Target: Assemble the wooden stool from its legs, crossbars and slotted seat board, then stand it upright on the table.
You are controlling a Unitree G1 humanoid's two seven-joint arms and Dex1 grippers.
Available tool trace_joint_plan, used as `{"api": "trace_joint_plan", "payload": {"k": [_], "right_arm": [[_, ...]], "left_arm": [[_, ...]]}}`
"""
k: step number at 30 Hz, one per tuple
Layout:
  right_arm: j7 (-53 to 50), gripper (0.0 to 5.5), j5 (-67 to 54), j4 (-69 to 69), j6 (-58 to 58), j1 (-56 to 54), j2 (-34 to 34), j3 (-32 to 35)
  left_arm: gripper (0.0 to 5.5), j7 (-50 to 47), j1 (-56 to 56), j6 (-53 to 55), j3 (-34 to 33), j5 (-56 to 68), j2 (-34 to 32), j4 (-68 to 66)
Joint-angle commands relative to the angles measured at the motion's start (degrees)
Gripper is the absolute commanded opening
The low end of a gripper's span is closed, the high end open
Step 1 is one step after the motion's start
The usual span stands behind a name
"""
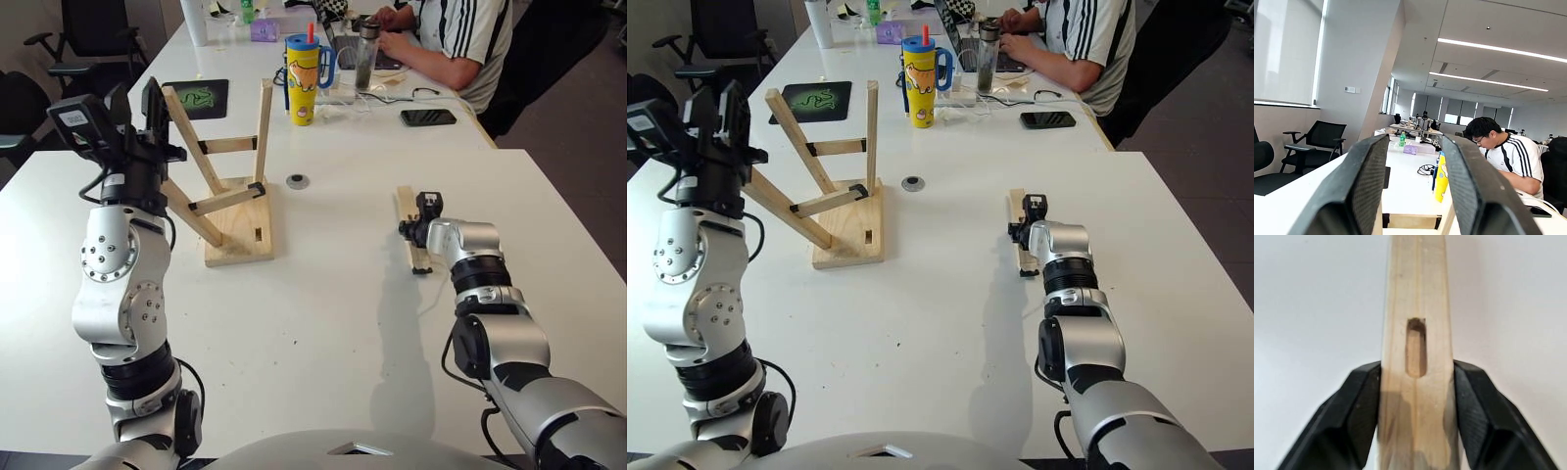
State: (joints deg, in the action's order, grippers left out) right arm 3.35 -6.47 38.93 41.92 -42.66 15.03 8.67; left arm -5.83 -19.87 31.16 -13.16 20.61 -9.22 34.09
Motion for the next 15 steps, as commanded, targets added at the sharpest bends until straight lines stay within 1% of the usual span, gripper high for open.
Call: {"api": "trace_joint_plan", "payload": {"k": [1,4,7,10,15], "right_arm": [[1.1,2.05,1.1,-13.6,-9.9,1.8,-0.4,-1.7],[2.5,2.05,1.0,-23.8,-14.5,4.4,-2.0,-3.7],[5.5,2.05,2.3,-35.3,-19.5,7.7,-2.5,-8.8],[8.4,2.05,6.0,-41.2,-25.1,10.5,-0.9,-14.0],[7.5,2.05,16.2,-42.2,-35.3,12.4,3.1,-18.7]], "left_arm": [[2.04,-0.4,1.2,1.5,4.0,-0.6,2.4,-0.4],[2.04,-0.3,2.2,2.1,6.9,-1.1,4.1,-1.3],[2.04,0.0,1.7,2.6,9.8,-1.3,5.8,-2.0],[2.04,0.5,-0.3,3.6,8.1,3.0,8.1,-2.4],[2.04,0.8,-2.8,6.9,4.2,12.0,10.4,-2.4]]}}
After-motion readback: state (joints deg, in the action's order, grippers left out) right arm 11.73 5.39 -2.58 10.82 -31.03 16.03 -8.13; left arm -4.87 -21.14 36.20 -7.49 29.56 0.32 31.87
